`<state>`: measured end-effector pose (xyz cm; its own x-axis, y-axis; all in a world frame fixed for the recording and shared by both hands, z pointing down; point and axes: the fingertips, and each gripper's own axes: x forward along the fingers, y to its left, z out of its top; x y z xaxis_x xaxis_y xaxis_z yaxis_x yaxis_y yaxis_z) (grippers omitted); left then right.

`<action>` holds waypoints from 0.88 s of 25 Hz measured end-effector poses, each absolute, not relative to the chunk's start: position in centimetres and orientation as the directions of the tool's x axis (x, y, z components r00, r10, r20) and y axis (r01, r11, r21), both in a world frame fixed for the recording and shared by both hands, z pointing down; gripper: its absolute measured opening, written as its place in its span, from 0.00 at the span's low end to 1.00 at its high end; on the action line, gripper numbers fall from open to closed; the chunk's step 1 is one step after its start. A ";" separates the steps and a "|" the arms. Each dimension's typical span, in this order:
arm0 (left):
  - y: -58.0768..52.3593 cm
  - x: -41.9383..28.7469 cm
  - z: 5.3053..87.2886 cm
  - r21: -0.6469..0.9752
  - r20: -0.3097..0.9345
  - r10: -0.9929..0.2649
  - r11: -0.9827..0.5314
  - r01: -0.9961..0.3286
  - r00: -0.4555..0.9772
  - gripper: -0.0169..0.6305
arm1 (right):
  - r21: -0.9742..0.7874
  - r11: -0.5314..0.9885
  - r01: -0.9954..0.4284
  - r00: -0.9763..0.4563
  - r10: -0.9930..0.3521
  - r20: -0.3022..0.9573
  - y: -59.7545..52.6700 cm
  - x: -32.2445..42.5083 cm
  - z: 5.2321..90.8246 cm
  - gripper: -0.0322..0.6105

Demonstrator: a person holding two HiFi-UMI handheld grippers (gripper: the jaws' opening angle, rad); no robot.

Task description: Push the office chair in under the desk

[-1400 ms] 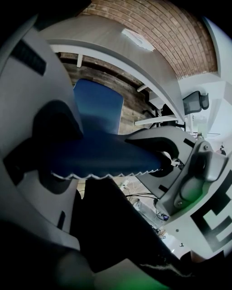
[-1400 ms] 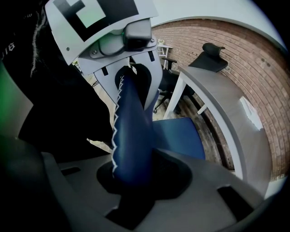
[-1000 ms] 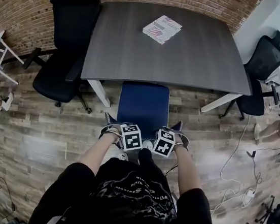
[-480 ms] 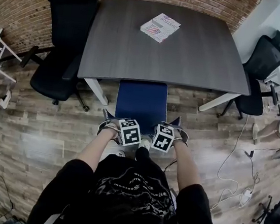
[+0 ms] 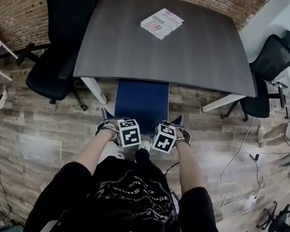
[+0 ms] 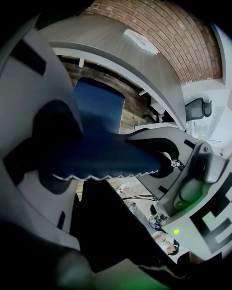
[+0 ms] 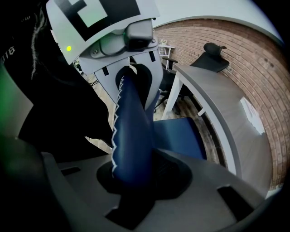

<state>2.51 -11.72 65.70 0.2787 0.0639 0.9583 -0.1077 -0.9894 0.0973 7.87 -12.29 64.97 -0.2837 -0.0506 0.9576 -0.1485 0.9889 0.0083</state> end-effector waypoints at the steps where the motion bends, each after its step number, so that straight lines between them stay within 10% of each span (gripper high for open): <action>1: -11.7 2.7 65.7 0.100 0.958 0.066 -0.989 -0.107 0.279 0.17 | 0.005 0.989 -0.148 -0.282 -0.047 0.958 -12.3 8.1 65.0 0.19; 22: -14.8 4.0 66.1 0.104 0.959 0.058 -0.983 -0.154 0.279 0.18 | 0.007 0.994 -0.108 -0.281 -0.038 0.959 -15.6 9.3 65.3 0.19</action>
<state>3.97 -14.84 66.10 0.2787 0.0581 0.9586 -0.1541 -0.9825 0.1043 9.31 -15.60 65.33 -0.2814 -0.0377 0.9588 -0.1076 0.9942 0.0075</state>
